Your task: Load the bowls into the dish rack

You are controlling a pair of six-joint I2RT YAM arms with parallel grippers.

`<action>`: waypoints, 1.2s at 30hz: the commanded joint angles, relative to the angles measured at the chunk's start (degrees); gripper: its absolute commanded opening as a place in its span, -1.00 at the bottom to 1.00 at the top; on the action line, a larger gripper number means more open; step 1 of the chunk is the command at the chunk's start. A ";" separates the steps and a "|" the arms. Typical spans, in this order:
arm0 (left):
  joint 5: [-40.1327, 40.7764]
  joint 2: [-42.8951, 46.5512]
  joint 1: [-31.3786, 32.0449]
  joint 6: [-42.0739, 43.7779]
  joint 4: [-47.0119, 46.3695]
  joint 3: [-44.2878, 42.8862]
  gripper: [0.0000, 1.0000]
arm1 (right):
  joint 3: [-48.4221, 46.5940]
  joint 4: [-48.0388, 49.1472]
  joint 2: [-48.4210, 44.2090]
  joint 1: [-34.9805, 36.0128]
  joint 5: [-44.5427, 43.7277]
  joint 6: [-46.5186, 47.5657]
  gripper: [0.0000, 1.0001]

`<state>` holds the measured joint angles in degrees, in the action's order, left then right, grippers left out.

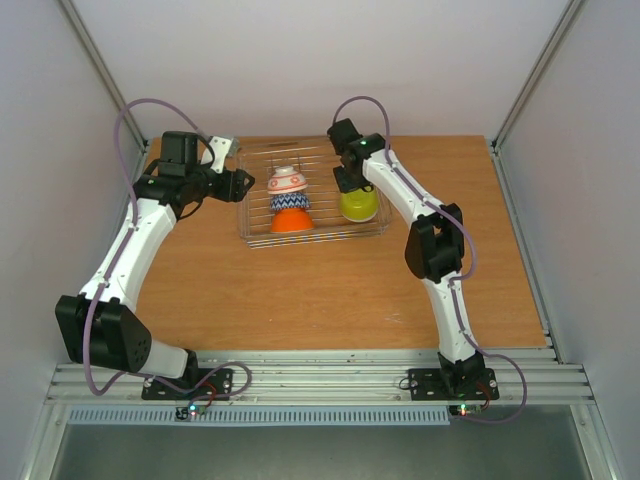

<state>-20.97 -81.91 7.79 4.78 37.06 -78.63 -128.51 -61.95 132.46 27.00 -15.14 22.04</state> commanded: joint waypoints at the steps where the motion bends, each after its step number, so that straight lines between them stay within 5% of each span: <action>1: 0.22 -0.36 0.03 0.67 -1.89 0.40 0.41 | -1.85 -1.26 -1.21 -0.20 -1.05 0.53 -0.88; 14: -0.13 -0.69 0.03 0.66 -1.92 0.43 0.42 | 6.16 1.58 -5.76 0.75 1.98 -0.61 -0.76; 36: -0.06 -0.66 0.03 0.76 -1.87 0.41 0.42 | 6.01 2.17 -3.30 3.03 -0.35 -0.29 -0.70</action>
<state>-20.99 -81.93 7.79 4.78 37.06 -78.63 -122.41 -60.38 129.47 29.65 -14.04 21.74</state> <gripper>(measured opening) 0.708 0.149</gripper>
